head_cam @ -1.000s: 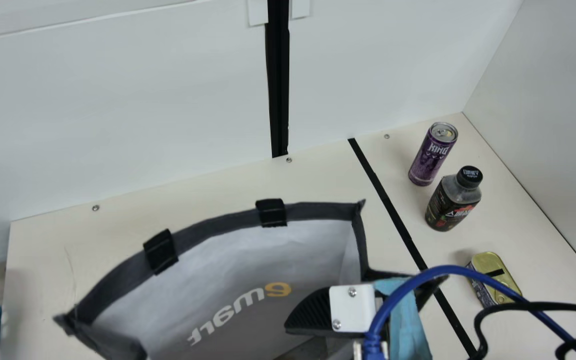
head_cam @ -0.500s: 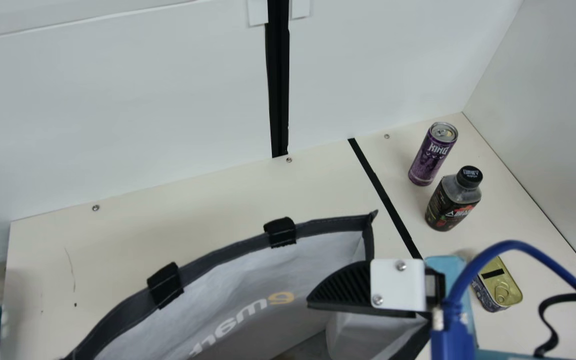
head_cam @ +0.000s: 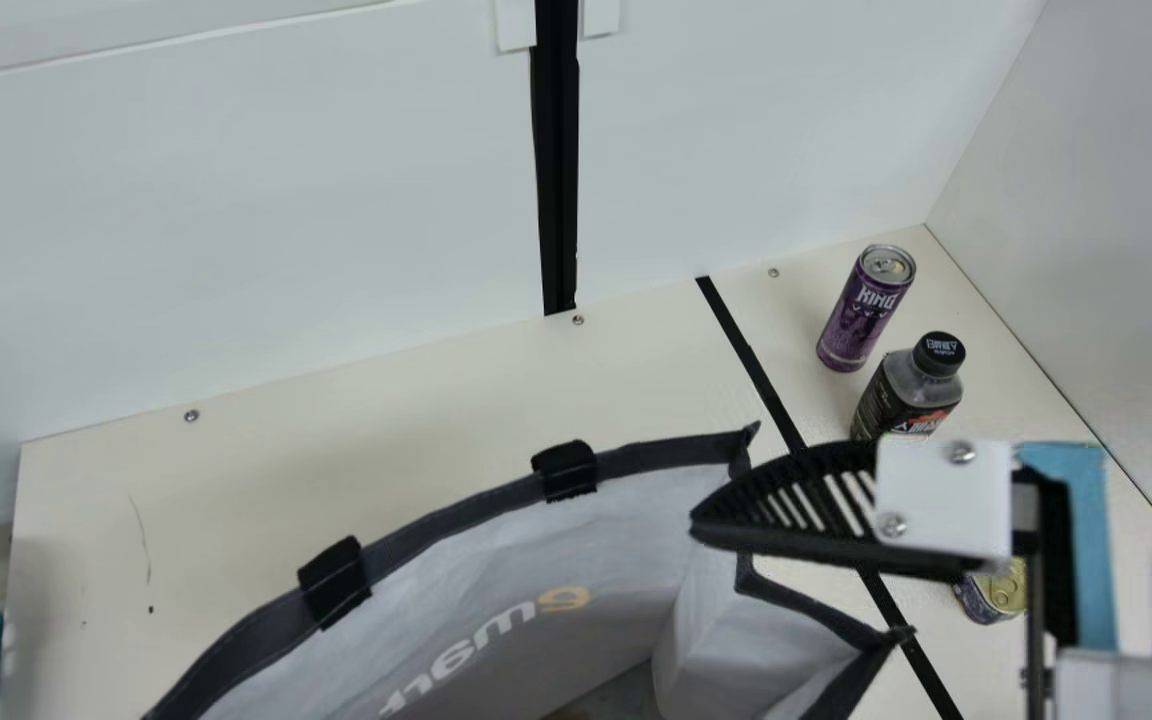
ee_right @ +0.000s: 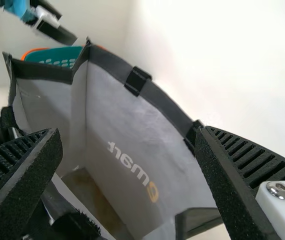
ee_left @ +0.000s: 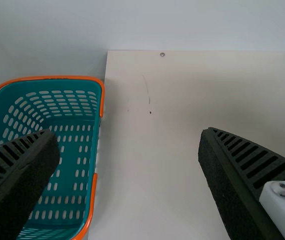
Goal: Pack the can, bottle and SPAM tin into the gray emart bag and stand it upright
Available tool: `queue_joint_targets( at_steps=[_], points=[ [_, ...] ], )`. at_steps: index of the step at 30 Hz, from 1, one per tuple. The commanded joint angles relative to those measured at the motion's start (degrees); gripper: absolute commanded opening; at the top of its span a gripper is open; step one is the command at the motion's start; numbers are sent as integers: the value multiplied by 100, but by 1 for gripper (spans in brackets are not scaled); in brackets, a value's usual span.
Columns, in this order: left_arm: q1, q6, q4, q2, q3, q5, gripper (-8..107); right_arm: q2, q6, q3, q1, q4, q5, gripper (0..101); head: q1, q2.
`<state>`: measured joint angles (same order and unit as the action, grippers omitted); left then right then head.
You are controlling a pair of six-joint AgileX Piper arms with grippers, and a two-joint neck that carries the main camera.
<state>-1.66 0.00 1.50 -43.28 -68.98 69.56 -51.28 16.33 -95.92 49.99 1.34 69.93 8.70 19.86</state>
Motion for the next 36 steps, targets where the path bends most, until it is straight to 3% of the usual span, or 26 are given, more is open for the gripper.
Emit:
queue_joint_targets(
  at_steps=[1, 17, 36],
  points=[
    [0, 0, 0, 0, 0, 0, 90, 3, -4, -78, -135, -36, -3, 95, 130, 14],
    [0, 0, 0, 0, 0, 0, 90, -46, 389, -324, -1753, -251, -3, 95, 130, 14],
    [0, 0, 0, 0, 0, 0, 90, -263, 142, -402, -3214, -258, -3, 95, 130, 14]
  ],
)
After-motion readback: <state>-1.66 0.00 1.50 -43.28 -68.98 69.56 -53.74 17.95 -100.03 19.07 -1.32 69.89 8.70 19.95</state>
